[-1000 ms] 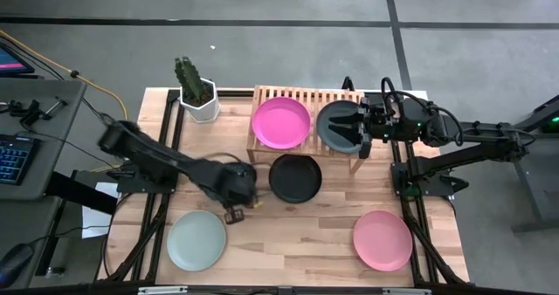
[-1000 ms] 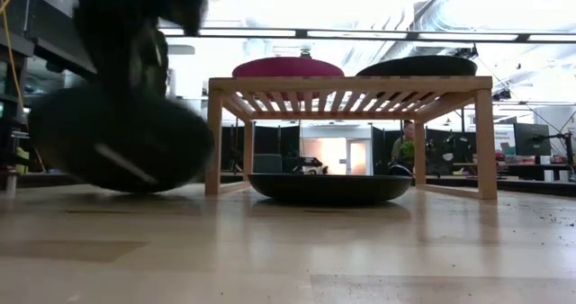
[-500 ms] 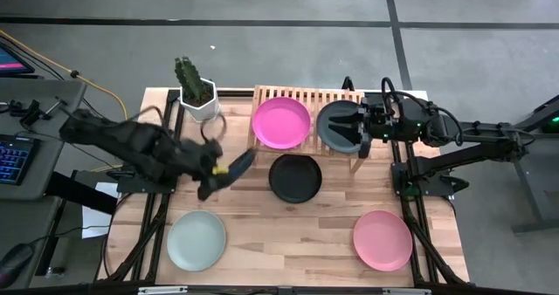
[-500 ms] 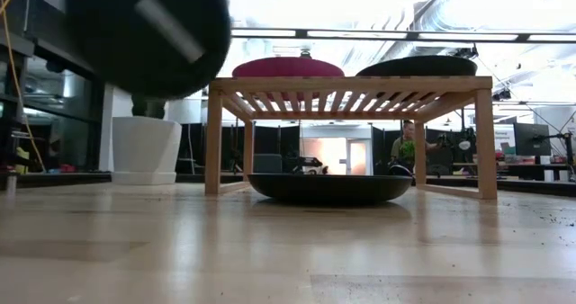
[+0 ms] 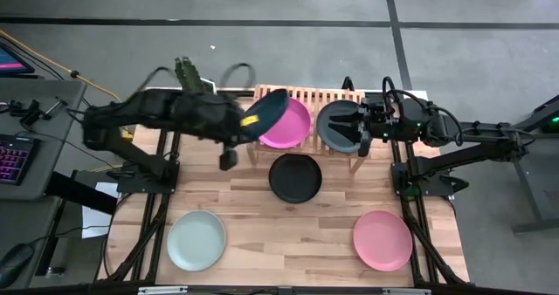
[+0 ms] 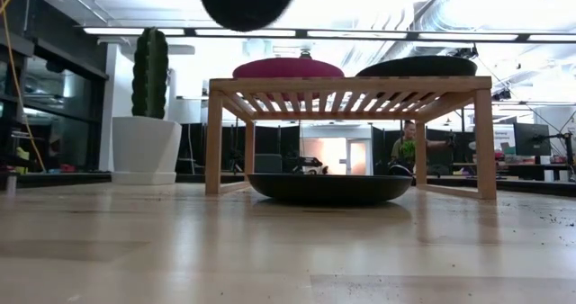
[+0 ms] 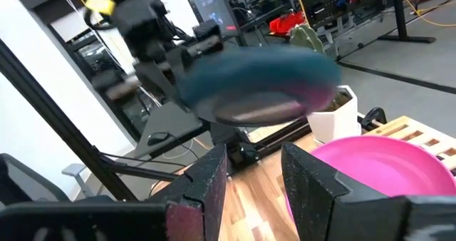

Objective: Place and stack plates onto a shelf
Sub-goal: Stack the dark blue plate on top of the pink plate on the shelf

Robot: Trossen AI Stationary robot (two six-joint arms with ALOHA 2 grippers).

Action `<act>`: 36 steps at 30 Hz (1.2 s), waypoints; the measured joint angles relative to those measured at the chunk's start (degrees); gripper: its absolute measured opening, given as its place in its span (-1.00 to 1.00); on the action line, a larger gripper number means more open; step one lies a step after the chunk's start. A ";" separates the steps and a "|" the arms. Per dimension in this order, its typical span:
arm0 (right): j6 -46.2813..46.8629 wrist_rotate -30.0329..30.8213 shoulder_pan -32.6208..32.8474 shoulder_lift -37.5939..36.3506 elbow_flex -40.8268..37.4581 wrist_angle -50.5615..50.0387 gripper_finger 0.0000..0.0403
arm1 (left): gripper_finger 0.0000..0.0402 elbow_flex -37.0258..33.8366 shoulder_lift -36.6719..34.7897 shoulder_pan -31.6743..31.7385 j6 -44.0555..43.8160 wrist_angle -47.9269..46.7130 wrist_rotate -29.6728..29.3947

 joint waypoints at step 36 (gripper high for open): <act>-1.07 0.07 0.01 -0.11 0.00 -0.03 -0.41 | -0.89 2.65 23.27 2.96 25.88 -7.55 -11.58</act>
